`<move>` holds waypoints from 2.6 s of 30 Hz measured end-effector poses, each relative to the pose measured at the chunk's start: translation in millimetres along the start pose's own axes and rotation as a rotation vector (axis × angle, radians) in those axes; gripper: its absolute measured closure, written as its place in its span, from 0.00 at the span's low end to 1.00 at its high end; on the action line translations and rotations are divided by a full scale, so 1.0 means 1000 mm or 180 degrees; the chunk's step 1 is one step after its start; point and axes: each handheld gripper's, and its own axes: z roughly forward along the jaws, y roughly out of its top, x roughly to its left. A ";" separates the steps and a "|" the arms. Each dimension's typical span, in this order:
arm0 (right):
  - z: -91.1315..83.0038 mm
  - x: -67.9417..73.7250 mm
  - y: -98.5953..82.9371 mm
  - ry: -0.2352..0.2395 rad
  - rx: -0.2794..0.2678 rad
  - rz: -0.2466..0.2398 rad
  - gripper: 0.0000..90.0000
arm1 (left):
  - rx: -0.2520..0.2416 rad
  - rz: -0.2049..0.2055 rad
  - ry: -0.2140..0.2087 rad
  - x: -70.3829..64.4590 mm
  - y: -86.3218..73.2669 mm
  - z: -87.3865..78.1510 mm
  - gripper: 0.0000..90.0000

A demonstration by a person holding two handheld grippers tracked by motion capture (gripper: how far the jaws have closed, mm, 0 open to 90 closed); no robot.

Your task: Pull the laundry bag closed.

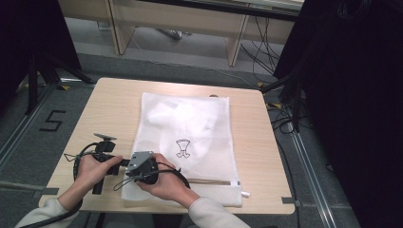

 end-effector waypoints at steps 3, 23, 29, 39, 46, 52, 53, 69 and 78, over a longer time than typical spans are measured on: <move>-0.001 0.000 0.001 -0.0007 -0.0007 0.0005 0.91 | 0.0004 -0.0001 -0.0017 0.000 0.000 0.000 0.90; -0.003 0.001 0.002 -0.0049 -0.0032 0.0015 0.91 | 0.0046 -0.0102 -0.0056 0.003 0.003 0.006 0.83; -0.003 -0.001 0.001 -0.0044 -0.0037 -0.0034 0.91 | 0.0067 -0.0232 -0.0057 -0.002 0.005 0.008 0.88; -0.005 -0.002 -0.002 -0.0013 -0.0057 0.0061 0.91 | 0.0016 -0.0038 -0.0118 -0.002 0.007 0.001 0.96; -0.007 -0.004 -0.007 0.0050 -0.0003 0.0199 0.92 | 0.0010 -0.0054 -0.0155 -0.002 0.008 0.000 0.96; -0.009 -0.007 -0.011 0.0060 0.0009 0.0147 0.92 | 0.0017 -0.0060 -0.0193 -0.001 0.009 -0.001 0.96; -0.010 -0.006 -0.011 0.0048 0.0025 0.0202 0.92 | 0.0018 -0.0058 -0.0183 -0.001 0.009 -0.001 0.96; -0.016 -0.009 -0.013 0.0016 0.0031 0.0152 0.92 | 0.0039 -0.0192 -0.0178 -0.004 0.009 -0.002 0.96; -0.017 -0.009 -0.017 0.0026 0.0041 0.0178 0.92 | 0.0057 -0.0205 -0.0199 -0.003 0.010 -0.002 0.96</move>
